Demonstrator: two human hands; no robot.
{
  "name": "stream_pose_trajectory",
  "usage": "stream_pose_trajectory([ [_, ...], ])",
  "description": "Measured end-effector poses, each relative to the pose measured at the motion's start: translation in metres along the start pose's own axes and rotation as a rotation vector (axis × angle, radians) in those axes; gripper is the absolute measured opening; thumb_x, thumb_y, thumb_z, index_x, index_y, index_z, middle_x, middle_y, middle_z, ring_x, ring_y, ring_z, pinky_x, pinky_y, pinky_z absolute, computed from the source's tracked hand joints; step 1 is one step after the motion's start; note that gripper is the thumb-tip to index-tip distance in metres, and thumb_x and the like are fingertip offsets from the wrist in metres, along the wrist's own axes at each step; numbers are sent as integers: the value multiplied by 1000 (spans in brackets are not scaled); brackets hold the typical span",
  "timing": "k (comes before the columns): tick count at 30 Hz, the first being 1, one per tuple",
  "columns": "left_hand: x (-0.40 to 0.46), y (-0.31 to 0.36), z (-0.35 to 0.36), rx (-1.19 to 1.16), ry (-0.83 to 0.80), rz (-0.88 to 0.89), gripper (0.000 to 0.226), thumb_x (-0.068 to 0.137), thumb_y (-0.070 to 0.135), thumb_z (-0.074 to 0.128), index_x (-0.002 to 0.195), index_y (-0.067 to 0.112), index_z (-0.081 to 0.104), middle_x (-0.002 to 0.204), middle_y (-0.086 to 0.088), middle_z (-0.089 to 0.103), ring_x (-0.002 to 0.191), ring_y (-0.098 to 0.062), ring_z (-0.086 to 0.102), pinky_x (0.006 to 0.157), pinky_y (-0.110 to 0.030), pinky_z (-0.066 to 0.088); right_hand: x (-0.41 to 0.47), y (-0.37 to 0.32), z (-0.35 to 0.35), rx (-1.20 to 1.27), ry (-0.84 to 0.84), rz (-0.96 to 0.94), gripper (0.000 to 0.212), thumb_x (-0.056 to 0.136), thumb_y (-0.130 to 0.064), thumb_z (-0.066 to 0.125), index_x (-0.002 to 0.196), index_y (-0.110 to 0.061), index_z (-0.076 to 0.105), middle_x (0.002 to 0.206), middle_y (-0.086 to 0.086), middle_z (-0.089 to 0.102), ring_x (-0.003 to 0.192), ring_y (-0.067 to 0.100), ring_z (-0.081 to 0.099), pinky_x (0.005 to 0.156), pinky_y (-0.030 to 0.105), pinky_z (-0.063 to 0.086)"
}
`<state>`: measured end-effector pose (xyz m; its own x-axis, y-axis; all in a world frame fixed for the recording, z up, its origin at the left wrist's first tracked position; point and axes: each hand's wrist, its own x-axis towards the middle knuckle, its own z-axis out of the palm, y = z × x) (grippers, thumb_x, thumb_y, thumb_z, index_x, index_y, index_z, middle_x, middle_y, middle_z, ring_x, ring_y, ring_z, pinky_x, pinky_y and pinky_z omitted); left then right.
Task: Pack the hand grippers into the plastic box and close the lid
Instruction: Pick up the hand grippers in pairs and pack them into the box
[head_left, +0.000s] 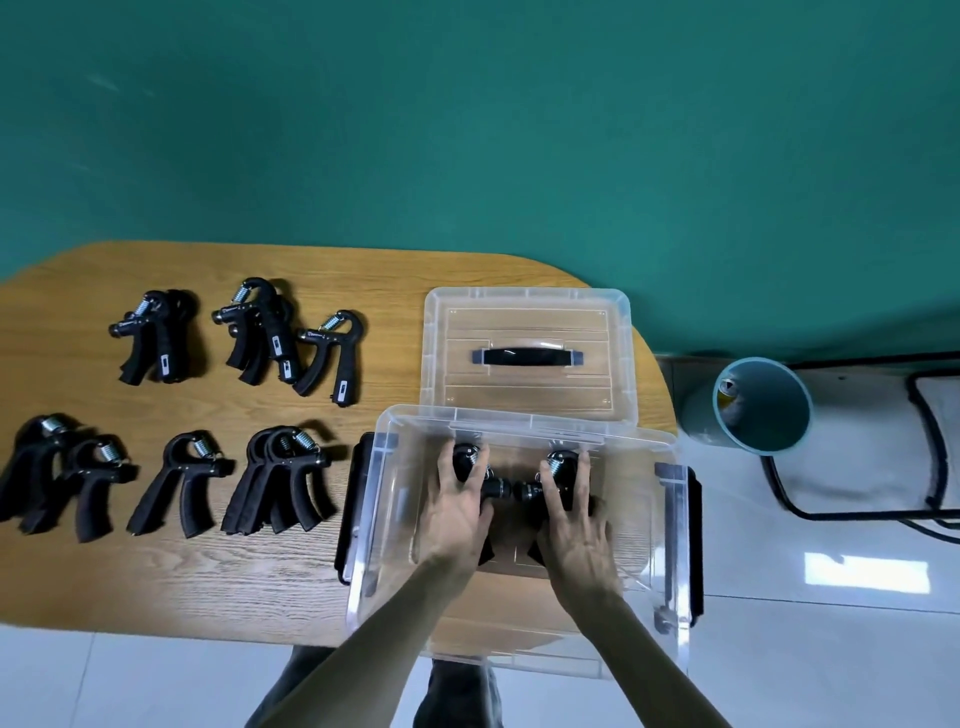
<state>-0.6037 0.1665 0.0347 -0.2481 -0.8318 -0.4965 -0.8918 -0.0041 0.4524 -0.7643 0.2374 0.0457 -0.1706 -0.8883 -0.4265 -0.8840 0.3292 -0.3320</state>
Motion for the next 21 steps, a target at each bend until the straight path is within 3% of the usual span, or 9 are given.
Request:
stream_pose_trajectory([
  [3, -1, 2, 1, 19, -27, -13, 83, 103, 23, 49, 154, 55, -9, 161, 10, -32, 147, -28, 34, 107, -50, 47, 0, 0, 0, -2, 19, -1, 101, 90, -12, 67, 160, -29, -3, 161, 15, -32, 119, 44, 49, 96, 53, 46],
  [5, -3, 5, 0, 66, -2, -2, 81, 104, 25, 46, 155, 50, -12, 163, 2, -32, 153, -29, 17, 115, -49, 37, 1, 2, 2, -32, 30, -11, 93, 93, -20, 63, 160, -27, -1, 163, 15, -28, 134, 46, 39, 106, 57, 38],
  [7, -7, 10, -4, 164, 40, 7, 79, 104, 35, 42, 156, 44, -17, 164, -8, -31, 155, -31, -3, 122, -50, 22, 1, 3, 4, -64, 77, -6, 76, 100, -35, 48, 161, -28, 3, 166, 13, -19, 144, 47, 28, 113, 62, 29],
  [9, -15, 15, -9, 255, 49, 8, 78, 104, 43, 37, 157, 37, -19, 163, -13, -33, 154, -33, -12, 125, -51, 10, -2, -2, 0, -67, 110, 35, 65, 102, -46, 29, 161, -28, 7, 168, 11, -11, 145, 45, 29, 114, 62, 26],
  [12, -29, 16, -16, 348, 33, 67, 74, 103, 43, 32, 161, 24, -9, 166, -17, -20, 155, -35, -1, 122, -51, 6, -10, -14, -12, -81, 135, 64, 63, 102, -50, 23, 160, -26, 19, 169, 12, 1, 143, 44, 35, 114, 60, 28],
  [15, -42, 15, -32, 365, 59, 134, 70, 101, 42, 25, 162, 18, 1, 168, -18, -8, 154, -35, 7, 122, -53, 20, -24, -29, -29, -78, 167, 54, 63, 102, -51, 27, 158, -23, 28, 166, 14, 17, 141, 44, 37, 112, 60, 34],
  [19, -59, 24, -75, 454, 25, 231, 68, 106, 43, 20, 159, 18, -13, 165, -16, -21, 154, -33, -10, 122, -49, -8, -41, -54, -56, -84, 225, 13, 60, 102, -51, 30, 156, -24, 32, 161, 15, 32, 140, 40, 39, 107, 56, 42],
  [21, -67, 24, -98, 451, 76, 274, 67, 104, 42, 20, 161, 17, -4, 167, -15, -10, 155, -34, 2, 124, -50, 0, -47, -71, -71, -78, 252, 7, 58, 101, -48, 33, 153, -24, 38, 155, 15, 41, 135, 39, 45, 102, 55, 46],
])
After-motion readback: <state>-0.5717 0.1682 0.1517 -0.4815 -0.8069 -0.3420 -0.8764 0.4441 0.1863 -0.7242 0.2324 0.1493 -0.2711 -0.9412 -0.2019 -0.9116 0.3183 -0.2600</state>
